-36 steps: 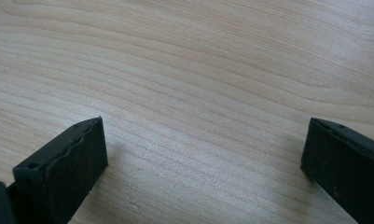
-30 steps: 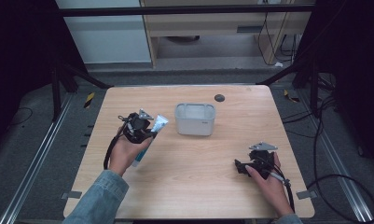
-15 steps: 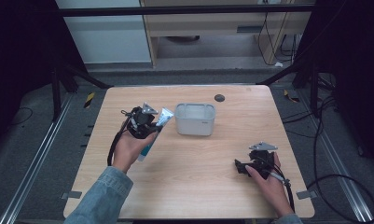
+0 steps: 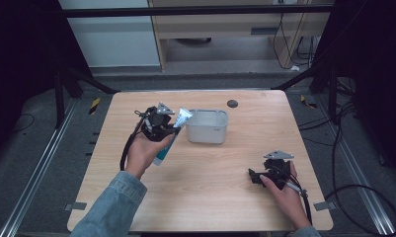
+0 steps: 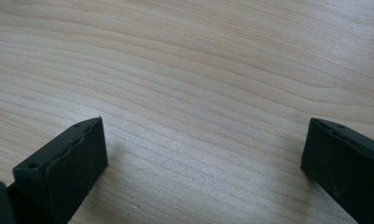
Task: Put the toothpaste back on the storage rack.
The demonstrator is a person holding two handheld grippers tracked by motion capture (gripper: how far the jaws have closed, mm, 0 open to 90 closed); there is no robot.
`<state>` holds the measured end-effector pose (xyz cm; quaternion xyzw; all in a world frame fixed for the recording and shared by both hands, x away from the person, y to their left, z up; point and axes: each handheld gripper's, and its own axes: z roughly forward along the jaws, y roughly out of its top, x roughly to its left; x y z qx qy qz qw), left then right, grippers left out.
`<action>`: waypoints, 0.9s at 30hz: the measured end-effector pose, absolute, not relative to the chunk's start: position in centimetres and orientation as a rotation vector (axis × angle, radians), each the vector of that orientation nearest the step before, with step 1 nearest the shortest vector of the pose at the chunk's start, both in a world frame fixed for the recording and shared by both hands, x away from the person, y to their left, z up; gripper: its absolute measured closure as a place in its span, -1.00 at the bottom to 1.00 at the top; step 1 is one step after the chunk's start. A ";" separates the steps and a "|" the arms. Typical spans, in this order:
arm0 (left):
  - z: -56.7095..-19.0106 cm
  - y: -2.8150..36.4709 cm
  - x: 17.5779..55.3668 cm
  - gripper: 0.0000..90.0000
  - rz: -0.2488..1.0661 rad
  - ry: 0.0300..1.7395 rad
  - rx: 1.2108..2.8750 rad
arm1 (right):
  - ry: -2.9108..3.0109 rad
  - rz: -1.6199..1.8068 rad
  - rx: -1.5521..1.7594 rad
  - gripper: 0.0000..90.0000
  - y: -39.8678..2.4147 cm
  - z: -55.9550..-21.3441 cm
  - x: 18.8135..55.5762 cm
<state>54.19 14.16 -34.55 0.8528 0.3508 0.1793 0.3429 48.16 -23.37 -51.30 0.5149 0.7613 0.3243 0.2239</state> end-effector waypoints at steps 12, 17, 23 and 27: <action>-32.7 12.1 54.1 0.74 0.481 0.858 2.212 | 2.100 0.895 1.423 -0.99 -23.4 -51.3 48.2; -32.0 11.6 54.2 0.74 0.483 0.842 2.209 | 2.101 0.894 1.424 -0.99 -23.4 -51.3 48.2; -31.3 11.2 54.6 0.74 0.481 0.837 2.212 | 2.101 0.894 1.424 -0.99 -23.4 -51.3 48.2; -31.2 10.8 54.7 0.74 0.484 0.830 2.212 | 2.101 0.895 1.423 -0.99 -23.4 -51.3 48.2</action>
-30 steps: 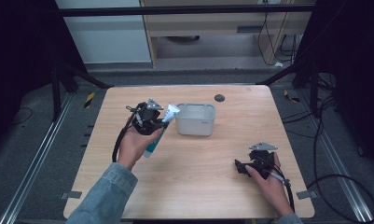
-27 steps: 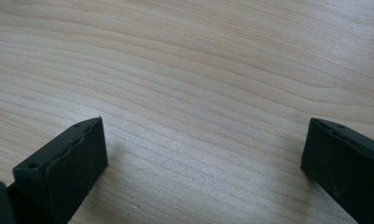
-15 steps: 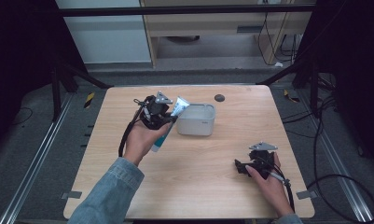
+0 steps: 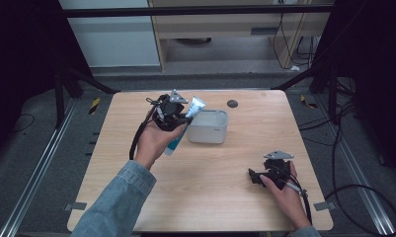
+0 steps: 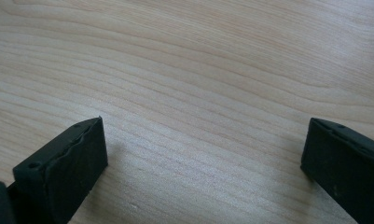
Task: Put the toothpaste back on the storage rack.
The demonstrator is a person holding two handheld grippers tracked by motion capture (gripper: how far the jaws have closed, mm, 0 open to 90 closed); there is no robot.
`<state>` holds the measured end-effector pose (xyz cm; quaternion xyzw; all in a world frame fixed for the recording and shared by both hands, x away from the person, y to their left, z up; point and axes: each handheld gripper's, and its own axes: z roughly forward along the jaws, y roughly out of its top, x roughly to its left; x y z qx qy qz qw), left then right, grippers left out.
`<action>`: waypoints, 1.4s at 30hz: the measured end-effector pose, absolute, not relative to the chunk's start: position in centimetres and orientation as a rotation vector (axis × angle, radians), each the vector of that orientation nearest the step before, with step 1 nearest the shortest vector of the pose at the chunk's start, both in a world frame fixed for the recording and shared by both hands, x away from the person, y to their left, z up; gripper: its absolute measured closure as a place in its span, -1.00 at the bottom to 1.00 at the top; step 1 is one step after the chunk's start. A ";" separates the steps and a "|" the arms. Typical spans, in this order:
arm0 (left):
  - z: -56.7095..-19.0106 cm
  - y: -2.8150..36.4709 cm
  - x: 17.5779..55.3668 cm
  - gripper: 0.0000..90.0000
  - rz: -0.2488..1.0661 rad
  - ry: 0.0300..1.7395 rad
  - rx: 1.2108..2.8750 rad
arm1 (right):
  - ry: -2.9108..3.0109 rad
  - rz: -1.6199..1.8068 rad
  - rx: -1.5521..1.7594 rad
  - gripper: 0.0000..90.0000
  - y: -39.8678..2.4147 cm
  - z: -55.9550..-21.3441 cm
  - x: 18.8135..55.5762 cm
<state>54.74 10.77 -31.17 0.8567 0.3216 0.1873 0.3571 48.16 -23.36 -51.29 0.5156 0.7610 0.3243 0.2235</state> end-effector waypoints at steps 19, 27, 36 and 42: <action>-29.5 8.5 55.4 0.74 0.510 0.807 2.179 | 2.102 0.894 1.424 -0.99 -23.4 -51.3 48.1; -29.0 7.7 56.0 0.74 0.507 0.806 2.162 | 2.103 0.895 1.425 -0.99 -23.4 -51.3 48.1; -28.5 7.1 56.5 0.74 0.522 0.808 2.151 | 2.104 0.892 1.414 -0.99 -23.4 -51.3 48.2; -28.3 7.0 57.4 0.73 0.534 0.829 2.121 | 2.104 0.891 1.414 -0.99 -23.4 -51.3 48.2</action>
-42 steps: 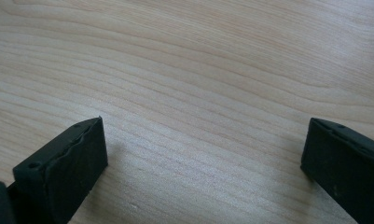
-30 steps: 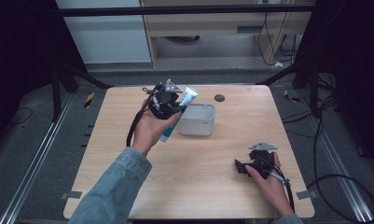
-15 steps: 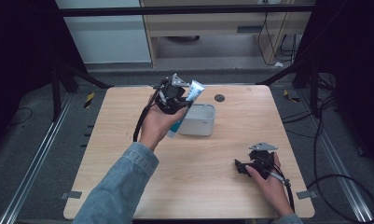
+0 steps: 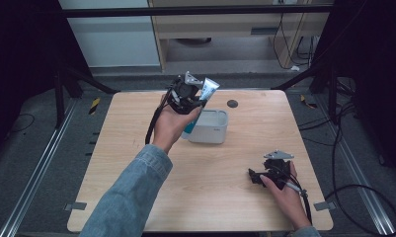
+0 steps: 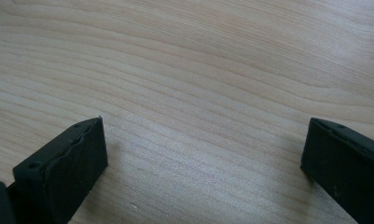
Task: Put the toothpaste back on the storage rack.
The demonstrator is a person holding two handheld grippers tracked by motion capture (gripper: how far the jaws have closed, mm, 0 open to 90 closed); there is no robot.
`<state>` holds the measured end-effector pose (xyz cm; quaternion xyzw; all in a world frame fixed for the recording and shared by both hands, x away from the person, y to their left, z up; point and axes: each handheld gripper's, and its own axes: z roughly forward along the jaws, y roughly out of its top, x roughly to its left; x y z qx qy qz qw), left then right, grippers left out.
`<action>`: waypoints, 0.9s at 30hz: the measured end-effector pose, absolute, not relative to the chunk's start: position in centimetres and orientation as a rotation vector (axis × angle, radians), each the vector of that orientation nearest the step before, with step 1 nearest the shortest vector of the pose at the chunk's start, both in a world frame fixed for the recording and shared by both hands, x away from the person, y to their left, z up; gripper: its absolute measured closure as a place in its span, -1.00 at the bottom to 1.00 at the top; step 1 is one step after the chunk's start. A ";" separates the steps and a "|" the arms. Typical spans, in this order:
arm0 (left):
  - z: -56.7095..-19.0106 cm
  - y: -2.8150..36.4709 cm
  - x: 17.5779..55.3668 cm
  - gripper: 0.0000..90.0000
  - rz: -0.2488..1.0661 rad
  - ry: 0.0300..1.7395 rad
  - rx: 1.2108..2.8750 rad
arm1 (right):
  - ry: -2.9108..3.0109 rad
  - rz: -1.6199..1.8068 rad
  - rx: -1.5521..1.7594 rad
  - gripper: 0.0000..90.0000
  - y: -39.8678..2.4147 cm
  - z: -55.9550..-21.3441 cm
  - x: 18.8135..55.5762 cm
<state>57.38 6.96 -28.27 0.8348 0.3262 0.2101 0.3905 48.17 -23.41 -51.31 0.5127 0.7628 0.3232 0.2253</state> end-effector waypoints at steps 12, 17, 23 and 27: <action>-28.0 6.6 58.0 0.73 0.549 0.843 2.086 | 2.104 0.890 1.413 -0.99 -23.4 -51.3 48.2; -28.0 6.3 58.2 0.73 0.552 0.840 2.078 | 2.104 0.892 1.416 -0.99 -23.4 -51.3 48.2; -28.0 6.1 58.3 0.73 0.563 0.839 2.074 | 2.104 0.891 1.414 -0.99 -23.4 -51.3 48.2; -28.0 5.8 58.6 0.73 0.565 0.841 2.065 | 2.104 0.893 1.417 -0.99 -23.4 -51.3 48.2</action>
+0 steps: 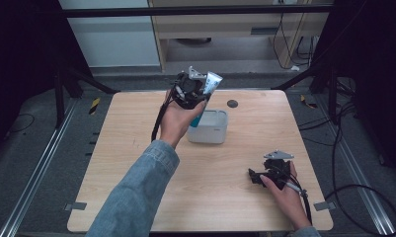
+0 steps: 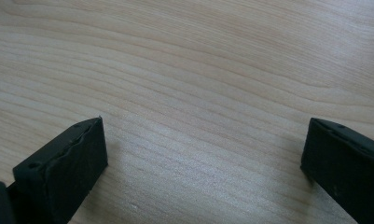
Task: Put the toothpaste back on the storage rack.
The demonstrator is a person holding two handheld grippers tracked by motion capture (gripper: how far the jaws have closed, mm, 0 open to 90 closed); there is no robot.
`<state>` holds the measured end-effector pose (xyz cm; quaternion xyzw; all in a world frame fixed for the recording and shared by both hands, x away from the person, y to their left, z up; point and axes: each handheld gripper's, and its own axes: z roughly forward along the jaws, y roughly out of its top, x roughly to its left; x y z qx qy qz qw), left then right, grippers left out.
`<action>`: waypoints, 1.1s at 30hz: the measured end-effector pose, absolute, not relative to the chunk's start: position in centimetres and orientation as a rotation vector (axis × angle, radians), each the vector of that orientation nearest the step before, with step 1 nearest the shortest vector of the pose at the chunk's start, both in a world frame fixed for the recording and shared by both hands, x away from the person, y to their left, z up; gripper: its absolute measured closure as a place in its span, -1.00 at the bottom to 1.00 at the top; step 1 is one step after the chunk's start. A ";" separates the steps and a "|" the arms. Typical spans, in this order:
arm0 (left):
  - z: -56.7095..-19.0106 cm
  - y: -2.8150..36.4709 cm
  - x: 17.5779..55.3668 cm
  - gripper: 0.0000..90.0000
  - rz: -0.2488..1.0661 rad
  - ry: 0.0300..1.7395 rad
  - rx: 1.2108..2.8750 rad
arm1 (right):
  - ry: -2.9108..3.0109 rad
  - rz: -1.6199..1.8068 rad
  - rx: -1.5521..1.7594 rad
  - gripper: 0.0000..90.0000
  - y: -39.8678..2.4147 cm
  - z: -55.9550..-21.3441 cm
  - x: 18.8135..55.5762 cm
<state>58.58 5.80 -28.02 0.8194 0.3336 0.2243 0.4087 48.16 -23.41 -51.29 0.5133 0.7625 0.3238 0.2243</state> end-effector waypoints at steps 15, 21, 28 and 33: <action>-28.2 5.2 59.5 0.73 0.609 0.852 1.992 | 2.103 0.892 1.412 -0.99 -23.4 -51.3 48.2; -28.2 5.1 59.5 0.73 0.626 0.848 1.971 | 2.103 0.895 1.418 -0.99 -23.4 -51.3 48.2; -28.6 4.8 60.0 0.73 0.624 0.854 1.940 | 2.102 0.893 1.418 -0.99 -23.4 -51.3 48.2; -28.9 4.3 60.3 0.73 0.645 0.844 1.898 | 2.102 0.893 1.418 -0.99 -23.4 -51.3 48.2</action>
